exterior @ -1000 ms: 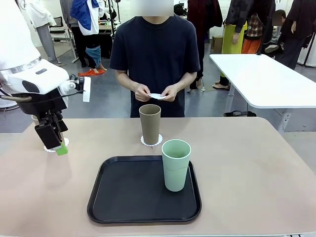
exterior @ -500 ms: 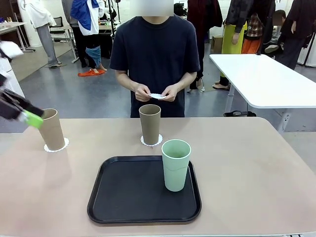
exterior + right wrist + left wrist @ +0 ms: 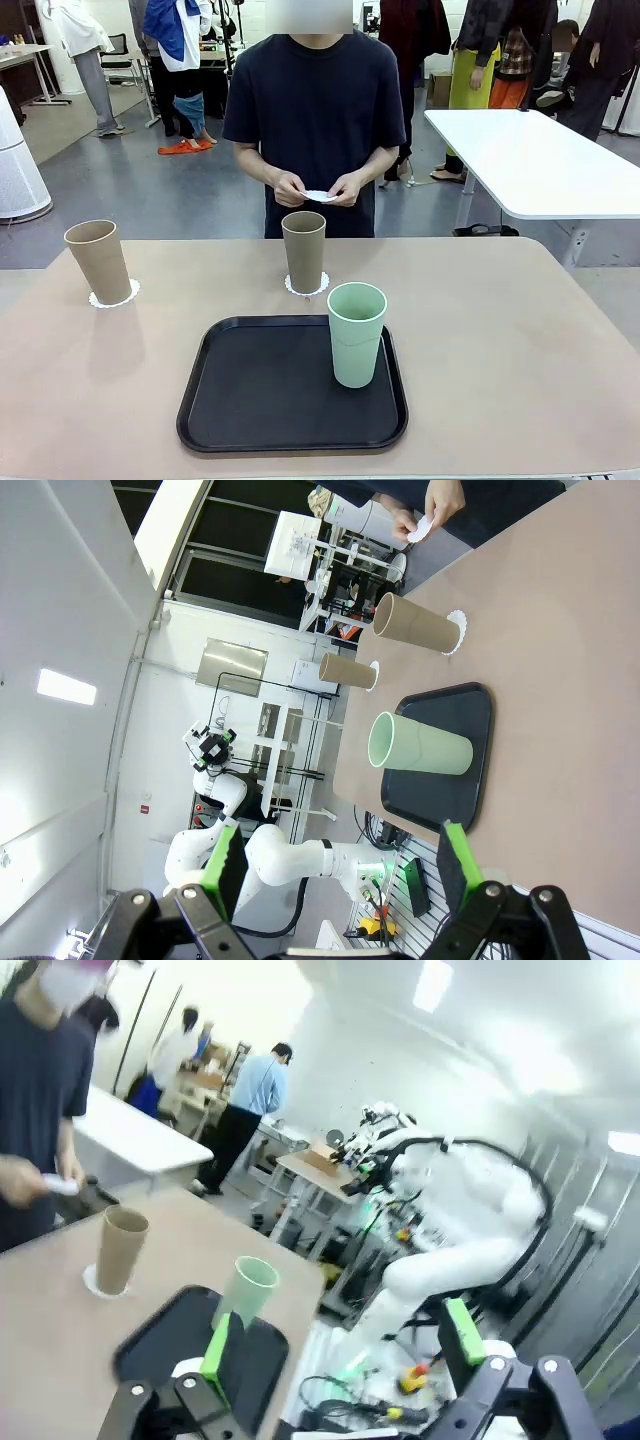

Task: Place coasters on the table and set cups on them.
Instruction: Take one Reusable plastic cup from the Flat Tray and place it on a coaster set by the human.

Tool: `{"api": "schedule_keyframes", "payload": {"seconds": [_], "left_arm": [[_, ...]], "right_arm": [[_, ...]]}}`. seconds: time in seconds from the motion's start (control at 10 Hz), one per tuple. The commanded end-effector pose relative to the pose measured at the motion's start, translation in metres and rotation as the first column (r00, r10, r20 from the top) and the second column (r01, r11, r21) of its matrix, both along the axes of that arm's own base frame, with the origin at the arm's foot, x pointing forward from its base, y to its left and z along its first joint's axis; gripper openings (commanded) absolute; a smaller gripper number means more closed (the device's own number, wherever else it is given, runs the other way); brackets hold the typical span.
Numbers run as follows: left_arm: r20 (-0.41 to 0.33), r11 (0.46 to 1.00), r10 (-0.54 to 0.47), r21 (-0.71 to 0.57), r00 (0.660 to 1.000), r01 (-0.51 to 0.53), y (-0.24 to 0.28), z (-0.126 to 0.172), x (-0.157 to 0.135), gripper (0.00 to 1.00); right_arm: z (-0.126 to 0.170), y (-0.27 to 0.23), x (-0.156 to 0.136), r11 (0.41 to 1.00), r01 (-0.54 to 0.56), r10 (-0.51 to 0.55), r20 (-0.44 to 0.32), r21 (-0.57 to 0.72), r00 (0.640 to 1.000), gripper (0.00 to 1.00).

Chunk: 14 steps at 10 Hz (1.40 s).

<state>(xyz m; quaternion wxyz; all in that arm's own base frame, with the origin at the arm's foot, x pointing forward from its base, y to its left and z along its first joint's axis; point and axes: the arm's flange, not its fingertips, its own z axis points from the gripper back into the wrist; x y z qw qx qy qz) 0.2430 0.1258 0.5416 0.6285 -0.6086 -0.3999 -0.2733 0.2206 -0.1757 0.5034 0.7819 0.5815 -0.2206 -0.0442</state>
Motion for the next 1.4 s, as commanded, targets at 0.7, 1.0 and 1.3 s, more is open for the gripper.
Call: {"api": "schedule_keyframes", "payload": {"seconds": [0.7,1.0,1.3], "left_arm": [[-0.307,0.787,0.178,0.614,0.935,0.052,-0.072,0.014,-0.036,1.00],[-0.307,0.787,0.178,0.614,0.935,0.052,-0.072,0.014,-0.036,1.00],[-0.307,0.787,0.178,0.614,0.935,0.052,-0.072,0.014,-0.036,1.00]], "right_arm": [[0.000,0.002,0.002,1.000,0.011,-0.011,0.003,0.010,1.000,1.00],[0.000,0.002,0.002,1.000,0.011,-0.011,0.003,0.010,1.000,1.00],[0.000,0.002,0.002,1.000,0.011,-0.011,0.003,0.010,1.000,1.00]]}}
